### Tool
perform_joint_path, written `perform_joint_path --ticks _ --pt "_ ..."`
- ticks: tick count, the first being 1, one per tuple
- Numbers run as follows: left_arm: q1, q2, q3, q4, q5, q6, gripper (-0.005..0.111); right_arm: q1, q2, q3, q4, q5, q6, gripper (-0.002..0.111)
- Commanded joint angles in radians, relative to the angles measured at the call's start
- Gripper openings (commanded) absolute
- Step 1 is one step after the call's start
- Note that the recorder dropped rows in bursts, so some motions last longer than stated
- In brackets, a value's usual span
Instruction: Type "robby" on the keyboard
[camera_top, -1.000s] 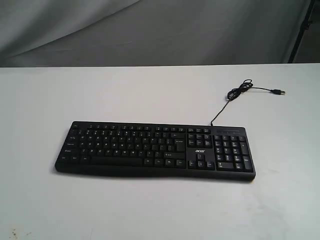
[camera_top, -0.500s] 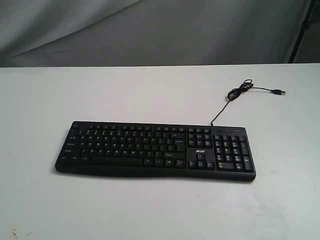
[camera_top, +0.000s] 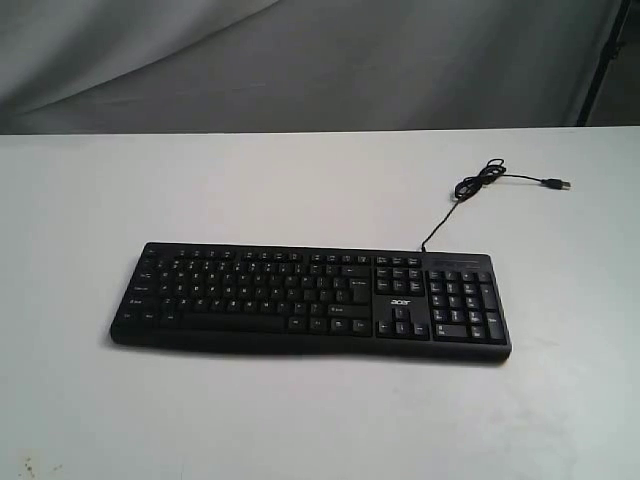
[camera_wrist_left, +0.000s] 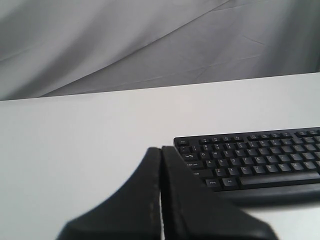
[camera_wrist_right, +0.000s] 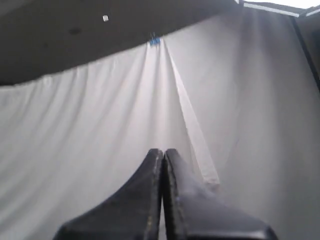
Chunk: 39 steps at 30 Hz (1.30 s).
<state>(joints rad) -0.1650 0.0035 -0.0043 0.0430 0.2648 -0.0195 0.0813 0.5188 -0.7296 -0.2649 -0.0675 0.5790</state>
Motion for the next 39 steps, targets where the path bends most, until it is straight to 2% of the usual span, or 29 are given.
perform_joint_path --ticks 1,5,8,12,14,15,17,20,24,27,33,39 --pt "-0.006 -0.003 0.004 0.005 -0.005 -0.003 0.0 0.114 0.224 -0.193 -0.099 0.3 -0.104 0.0" --pt "-0.006 -0.003 0.004 0.005 -0.005 -0.003 0.0 0.259 0.413 -0.363 0.064 0.532 -0.478 0.0" --pt "-0.006 -0.003 0.004 0.005 -0.005 -0.003 0.0 0.307 0.543 -0.471 0.219 0.671 -0.738 0.0" --pt "-0.006 -0.003 0.004 0.005 -0.005 -0.003 0.0 0.311 0.655 -0.568 0.378 0.741 -0.984 0.0" --pt "-0.006 -0.003 0.004 0.005 -0.005 -0.003 0.0 0.311 0.723 -0.6 0.457 0.775 -1.177 0.0" --pt "-0.006 -0.003 0.004 0.005 -0.005 -0.003 0.0 0.311 0.761 -0.6 0.559 0.795 -1.369 0.0" --pt "-0.006 -0.003 0.004 0.005 -0.005 -0.003 0.0 0.3 0.824 -0.6 0.734 0.829 -1.625 0.0" --pt "-0.006 -0.003 0.004 0.005 -0.005 -0.003 0.0 0.249 0.952 -0.6 1.044 0.847 -1.865 0.0" --pt "-0.006 -0.003 0.004 0.005 -0.005 -0.003 0.0 0.219 1.099 -0.6 1.259 0.924 -2.062 0.0" --pt "-0.006 -0.003 0.004 0.005 -0.005 -0.003 0.0 0.221 1.169 -0.6 1.334 0.926 -2.18 0.0" --pt "-0.006 -0.003 0.004 0.005 -0.005 -0.003 0.0 0.221 1.187 -0.6 1.359 0.758 -2.159 0.0" --pt "-0.006 -0.003 0.004 0.005 -0.005 -0.003 0.0 0.249 1.187 -0.6 1.312 0.838 -2.149 0.0"
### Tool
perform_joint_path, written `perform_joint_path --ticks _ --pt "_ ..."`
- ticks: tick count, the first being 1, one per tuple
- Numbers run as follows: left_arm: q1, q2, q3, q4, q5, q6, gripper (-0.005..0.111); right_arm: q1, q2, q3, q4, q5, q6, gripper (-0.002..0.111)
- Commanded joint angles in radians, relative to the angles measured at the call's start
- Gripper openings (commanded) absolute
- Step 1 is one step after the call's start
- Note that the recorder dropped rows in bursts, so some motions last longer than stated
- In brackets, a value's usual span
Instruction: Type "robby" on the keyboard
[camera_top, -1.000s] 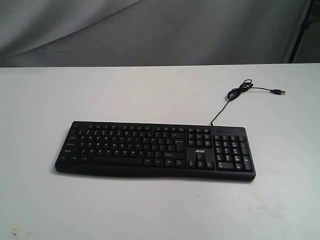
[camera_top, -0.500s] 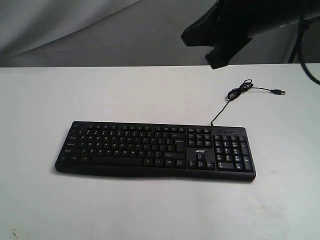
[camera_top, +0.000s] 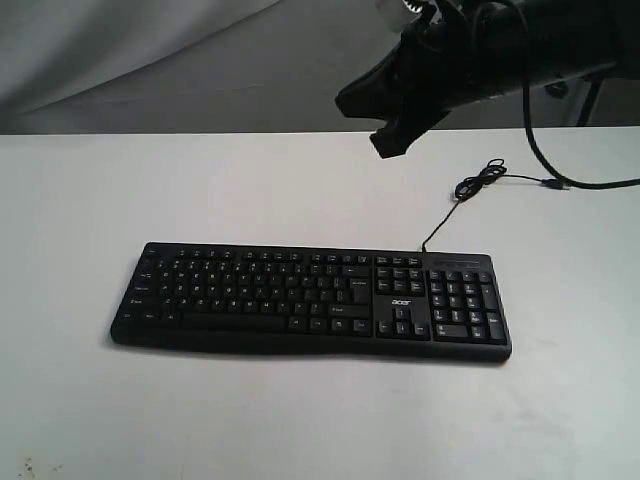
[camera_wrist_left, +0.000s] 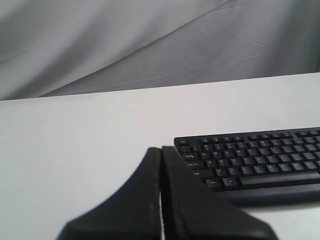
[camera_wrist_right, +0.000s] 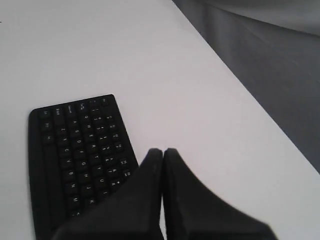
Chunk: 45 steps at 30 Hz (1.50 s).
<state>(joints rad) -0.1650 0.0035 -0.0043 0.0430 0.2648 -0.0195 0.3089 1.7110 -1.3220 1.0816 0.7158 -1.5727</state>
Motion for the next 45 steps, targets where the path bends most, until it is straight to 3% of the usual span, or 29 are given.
perform_joint_path --ticks 1,7,13,21,32,45 --pt "-0.006 -0.003 0.004 0.005 -0.005 -0.003 0.0 0.038 -0.005 -0.007 -0.055 0.053 0.006 0.0" --pt "-0.006 -0.003 0.004 0.005 -0.005 -0.003 0.0 0.152 0.051 -0.007 -0.17 -0.061 0.071 0.0" --pt "-0.006 -0.003 0.004 0.005 -0.005 -0.003 0.0 0.232 0.145 -0.026 -0.182 -0.049 0.056 0.0" --pt "-0.006 -0.003 0.004 0.005 -0.005 -0.003 0.0 0.253 0.324 -0.234 -0.197 0.083 0.173 0.0" --pt "-0.006 -0.003 0.004 0.005 -0.005 -0.003 0.0 0.409 0.506 -0.449 -0.423 0.046 0.334 0.0" --pt "-0.006 -0.003 0.004 0.005 -0.005 -0.003 0.0 0.41 0.659 -0.644 -0.538 0.044 0.501 0.0"
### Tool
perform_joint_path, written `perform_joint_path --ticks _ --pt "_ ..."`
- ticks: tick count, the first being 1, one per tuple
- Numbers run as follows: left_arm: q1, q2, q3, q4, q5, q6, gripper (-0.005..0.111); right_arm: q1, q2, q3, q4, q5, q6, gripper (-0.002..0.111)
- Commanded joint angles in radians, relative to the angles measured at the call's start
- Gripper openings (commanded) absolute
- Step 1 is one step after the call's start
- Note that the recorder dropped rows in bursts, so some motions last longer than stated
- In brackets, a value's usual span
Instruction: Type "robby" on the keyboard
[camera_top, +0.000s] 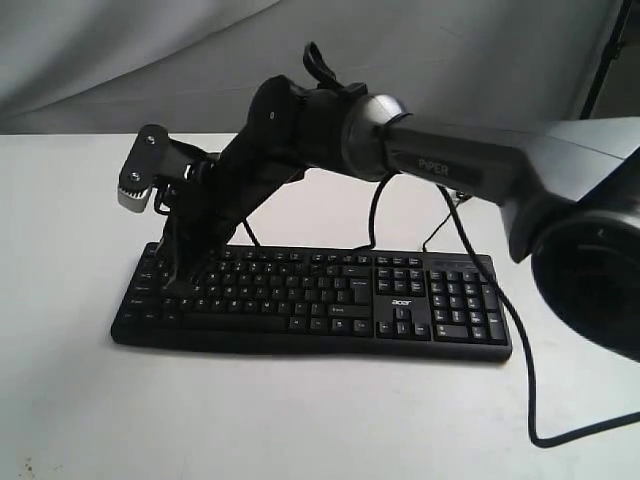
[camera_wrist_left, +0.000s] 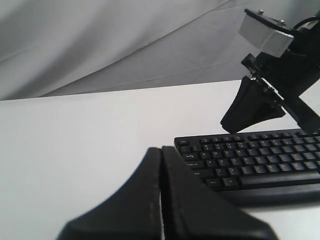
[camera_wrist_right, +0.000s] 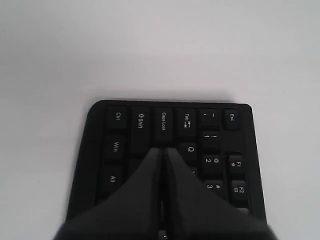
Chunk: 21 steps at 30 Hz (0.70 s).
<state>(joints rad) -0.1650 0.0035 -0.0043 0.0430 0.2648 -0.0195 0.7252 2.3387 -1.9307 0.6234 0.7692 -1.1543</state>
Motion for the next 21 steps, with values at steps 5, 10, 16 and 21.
perform_joint_path --ticks 5,10,16,21 --pt "-0.006 -0.003 0.004 0.005 -0.005 -0.003 0.0 -0.007 0.075 -0.081 -0.196 0.004 0.188 0.0" --pt "-0.006 -0.003 0.004 0.005 -0.005 -0.003 0.0 -0.016 0.077 -0.085 -0.215 0.002 0.211 0.0" --pt "-0.006 -0.003 0.004 0.005 -0.005 -0.003 0.0 -0.03 0.077 -0.085 -0.213 0.013 0.218 0.0" --pt "-0.006 -0.003 0.004 0.005 -0.005 -0.003 0.0 -0.03 0.077 -0.085 -0.213 0.015 0.214 0.0"
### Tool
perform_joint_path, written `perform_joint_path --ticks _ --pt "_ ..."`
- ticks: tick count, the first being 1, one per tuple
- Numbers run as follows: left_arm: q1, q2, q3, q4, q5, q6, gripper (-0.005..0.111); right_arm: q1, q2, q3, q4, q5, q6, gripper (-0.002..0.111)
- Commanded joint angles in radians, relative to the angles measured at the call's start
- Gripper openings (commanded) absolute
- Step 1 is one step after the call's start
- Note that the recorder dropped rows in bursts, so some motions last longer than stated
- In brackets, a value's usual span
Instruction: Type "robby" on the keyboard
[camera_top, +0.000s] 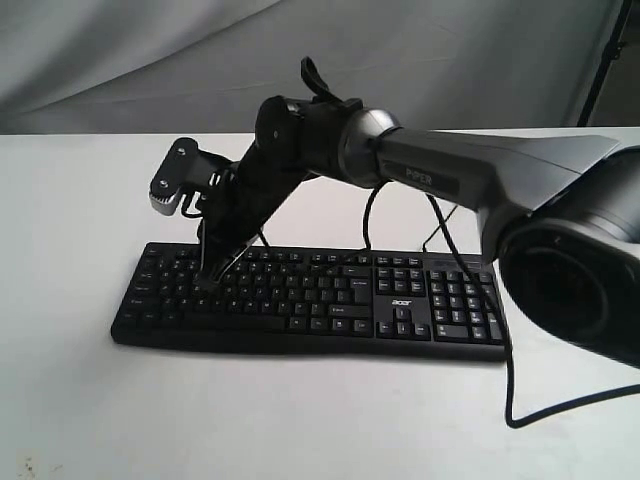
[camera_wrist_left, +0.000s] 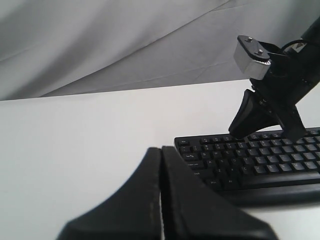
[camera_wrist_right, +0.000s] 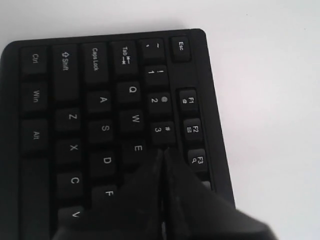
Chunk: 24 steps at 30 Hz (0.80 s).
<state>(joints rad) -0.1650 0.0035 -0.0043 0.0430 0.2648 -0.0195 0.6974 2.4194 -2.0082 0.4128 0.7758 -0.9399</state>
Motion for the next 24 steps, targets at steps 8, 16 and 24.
perform_joint_path --ticks 8,16,24 --pt "-0.006 -0.003 0.004 0.005 -0.005 -0.003 0.0 -0.002 -0.004 -0.007 -0.002 0.016 -0.005 0.0" --pt "-0.006 -0.003 0.004 0.005 -0.005 -0.003 0.0 -0.002 -0.004 -0.033 0.001 0.028 -0.013 0.0" --pt "-0.006 -0.003 0.004 0.005 -0.005 -0.003 0.0 -0.002 -0.004 -0.047 0.001 0.065 0.004 0.0"
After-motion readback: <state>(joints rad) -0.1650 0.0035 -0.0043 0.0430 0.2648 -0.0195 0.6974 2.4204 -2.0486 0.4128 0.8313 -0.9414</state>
